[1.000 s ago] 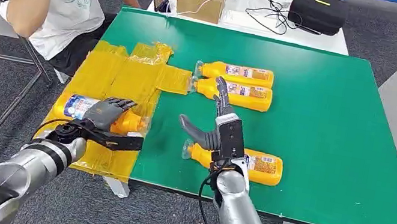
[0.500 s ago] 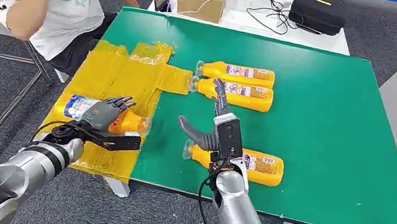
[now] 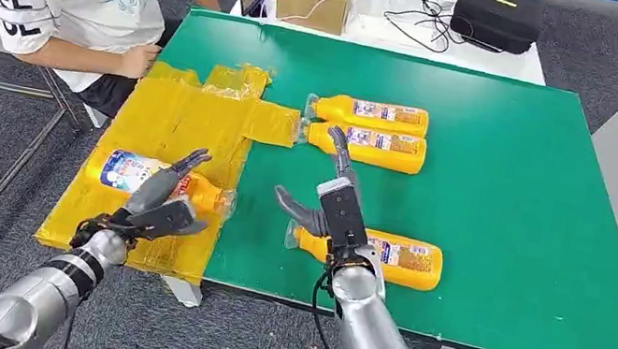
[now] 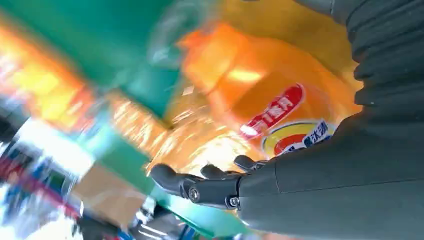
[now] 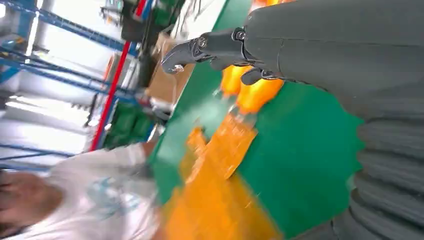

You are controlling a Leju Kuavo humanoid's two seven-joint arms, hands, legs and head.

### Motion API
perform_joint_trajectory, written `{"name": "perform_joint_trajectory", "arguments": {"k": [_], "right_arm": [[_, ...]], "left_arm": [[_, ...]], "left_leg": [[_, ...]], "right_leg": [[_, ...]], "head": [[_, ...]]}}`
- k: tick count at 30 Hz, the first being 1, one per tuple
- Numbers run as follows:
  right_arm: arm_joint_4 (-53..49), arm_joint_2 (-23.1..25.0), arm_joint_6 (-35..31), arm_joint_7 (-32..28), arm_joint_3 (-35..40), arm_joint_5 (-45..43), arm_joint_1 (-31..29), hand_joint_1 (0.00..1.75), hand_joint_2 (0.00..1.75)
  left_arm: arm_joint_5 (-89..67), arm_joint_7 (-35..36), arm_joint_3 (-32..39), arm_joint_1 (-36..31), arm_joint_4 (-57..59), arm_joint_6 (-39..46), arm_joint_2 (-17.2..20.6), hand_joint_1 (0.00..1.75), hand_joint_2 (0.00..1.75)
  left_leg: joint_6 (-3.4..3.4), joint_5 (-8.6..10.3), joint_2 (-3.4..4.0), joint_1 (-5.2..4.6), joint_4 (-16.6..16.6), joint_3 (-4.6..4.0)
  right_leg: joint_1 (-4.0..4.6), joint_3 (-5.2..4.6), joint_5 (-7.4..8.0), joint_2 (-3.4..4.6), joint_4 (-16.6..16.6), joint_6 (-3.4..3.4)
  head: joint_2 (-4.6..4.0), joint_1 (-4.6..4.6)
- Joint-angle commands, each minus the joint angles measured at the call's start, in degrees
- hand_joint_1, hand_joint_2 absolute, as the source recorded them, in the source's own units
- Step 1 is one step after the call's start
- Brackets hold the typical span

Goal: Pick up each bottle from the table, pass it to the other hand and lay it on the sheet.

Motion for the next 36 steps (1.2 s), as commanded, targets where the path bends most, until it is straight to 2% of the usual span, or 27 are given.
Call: {"name": "perform_joint_trajectory", "arguments": {"k": [1, 4, 7, 12, 16, 20, 30, 36], "right_arm": [[3.2, -5.9, -8.9, 6.2, 2.8, 10.2, 1.2, 0.00, 1.75], [3.2, -7.5, -9.7, 9.7, 1.7, 14.1, 2.4, 0.00, 1.75], [5.1, -8.6, -9.4, 11.5, 1.2, 16.8, 2.3, 0.00, 1.75], [5.4, -8.8, -9.2, 11.5, 1.0, 16.8, 2.5, 0.00, 1.75], [6.7, -9.6, -10.2, 13.9, 1.0, 20.2, 2.3, 0.00, 1.75], [6.5, -10.2, -8.4, 15.4, -0.4, 23.4, 2.8, 0.00, 1.75], [11.6, -10.8, -5.8, 19.1, -0.5, 28.1, -0.2, 0.00, 1.75], [11.9, -10.8, -5.6, 19.1, -0.5, 28.2, -0.3, 0.00, 1.75]], "left_arm": [[18.8, 0.0, 9.8, 8.2, -18.7, -8.4, -8.5, 0.00, 1.75], [22.9, 0.0, 14.8, 6.5, -15.1, -12.1, -12.2, 0.00, 1.75], [23.3, 0.0, 15.4, 4.4, -11.6, -13.9, -13.2, 0.00, 1.75], [23.1, 0.0, 15.4, 4.3, -11.5, -13.8, -13.3, 0.00, 1.75], [23.8, 0.0, 16.2, 4.6, -13.2, -14.9, -14.0, 0.00, 1.75], [23.5, 0.0, 16.3, 5.9, -16.2, -15.2, -14.7, 0.00, 1.75], [24.2, 0.0, 17.2, 4.1, -13.3, -16.7, -14.8, 0.00, 1.75], [24.3, 0.0, 17.2, 3.9, -13.2, -16.9, -14.9, 0.00, 1.75]], "left_leg": [[-0.05, -0.13, -0.28, 0.13, 0.0, 0.16], [-0.04, -0.09, -0.22, 0.09, 0.0, -0.01], [-0.08, -0.14, -0.29, 0.15, 0.1, 0.06], [-0.05, -0.09, -0.15, 0.09, 0.0, -0.07], [-0.09, -0.18, -0.09, 0.14, 0.1, 0.02], [-0.05, -0.10, -0.11, 0.09, 0.0, -0.09], [-0.08, -0.13, -0.05, 0.08, 0.0, -0.08], [-0.03, -0.06, -0.07, 0.05, 0.0, -0.18]], "right_leg": [[0.14, 0.33, -0.18, -0.30, -0.1, -0.08], [0.09, 0.14, -0.11, -0.21, -0.1, -0.05], [0.16, 0.29, -0.18, -0.29, -0.1, -0.09], [0.10, 0.09, -0.09, -0.15, -0.1, -0.07], [0.16, 0.18, -0.15, -0.11, -0.1, -0.10], [0.11, 0.05, -0.09, -0.12, -0.1, -0.05], [0.09, 0.06, -0.10, -0.05, -0.1, -0.08], [0.07, -0.04, -0.05, -0.07, -0.1, -0.04]], "head": [[0.00, 0.02], [0.00, 0.00], [0.02, 0.00], [0.00, 0.00], [0.00, 0.00], [0.00, 0.00], [0.00, 0.00], [0.02, 0.00]]}}
